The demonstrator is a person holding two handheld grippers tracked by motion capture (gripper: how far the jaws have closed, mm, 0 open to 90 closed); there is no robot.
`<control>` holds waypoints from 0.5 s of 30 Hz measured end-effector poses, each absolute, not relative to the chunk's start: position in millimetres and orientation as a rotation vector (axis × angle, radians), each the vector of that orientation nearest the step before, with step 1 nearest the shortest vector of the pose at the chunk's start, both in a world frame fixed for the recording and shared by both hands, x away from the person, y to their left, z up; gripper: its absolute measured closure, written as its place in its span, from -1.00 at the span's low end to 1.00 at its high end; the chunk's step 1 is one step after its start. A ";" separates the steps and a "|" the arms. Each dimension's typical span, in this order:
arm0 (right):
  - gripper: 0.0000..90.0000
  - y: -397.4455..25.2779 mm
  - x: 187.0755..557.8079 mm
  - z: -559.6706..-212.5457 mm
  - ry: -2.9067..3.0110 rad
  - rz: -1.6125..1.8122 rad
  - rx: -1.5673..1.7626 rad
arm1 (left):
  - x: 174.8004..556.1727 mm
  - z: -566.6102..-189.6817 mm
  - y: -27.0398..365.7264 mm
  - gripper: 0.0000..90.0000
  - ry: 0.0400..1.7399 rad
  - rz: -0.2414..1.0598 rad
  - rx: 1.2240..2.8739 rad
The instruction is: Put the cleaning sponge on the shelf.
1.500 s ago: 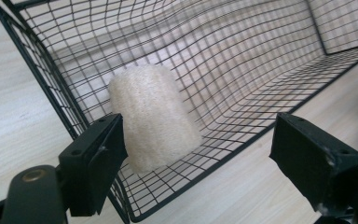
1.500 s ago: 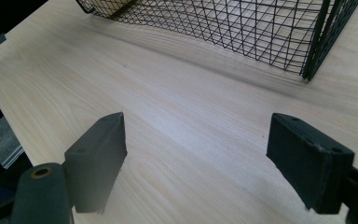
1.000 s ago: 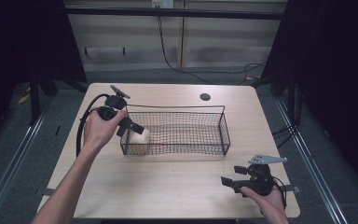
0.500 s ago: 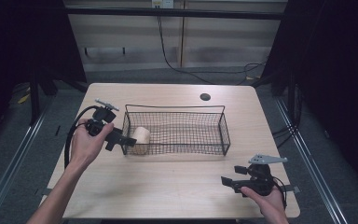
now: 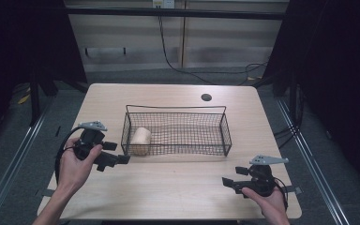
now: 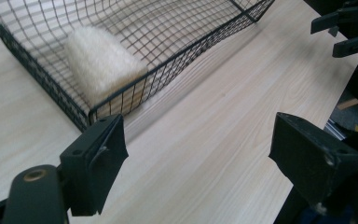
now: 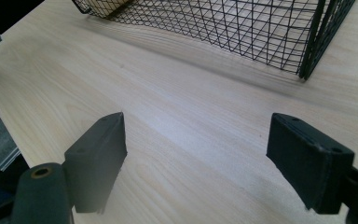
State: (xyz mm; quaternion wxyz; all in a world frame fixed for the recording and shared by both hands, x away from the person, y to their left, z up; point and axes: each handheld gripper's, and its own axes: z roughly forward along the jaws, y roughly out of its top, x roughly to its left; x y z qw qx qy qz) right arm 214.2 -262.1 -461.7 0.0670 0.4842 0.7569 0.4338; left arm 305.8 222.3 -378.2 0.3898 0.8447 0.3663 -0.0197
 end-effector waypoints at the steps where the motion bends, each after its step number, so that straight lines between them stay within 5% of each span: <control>1: -0.57 -262.2 214.3 -461.8 2.279 1.310 1.462 | 304.5 -380.6 224.2 -0.60 0.938 -0.060 2.142; 15: -0.57 -261.5 215.3 -462.4 2.277 1.307 1.465 | 268.8 -404.6 260.3 -0.60 0.978 -0.010 1.990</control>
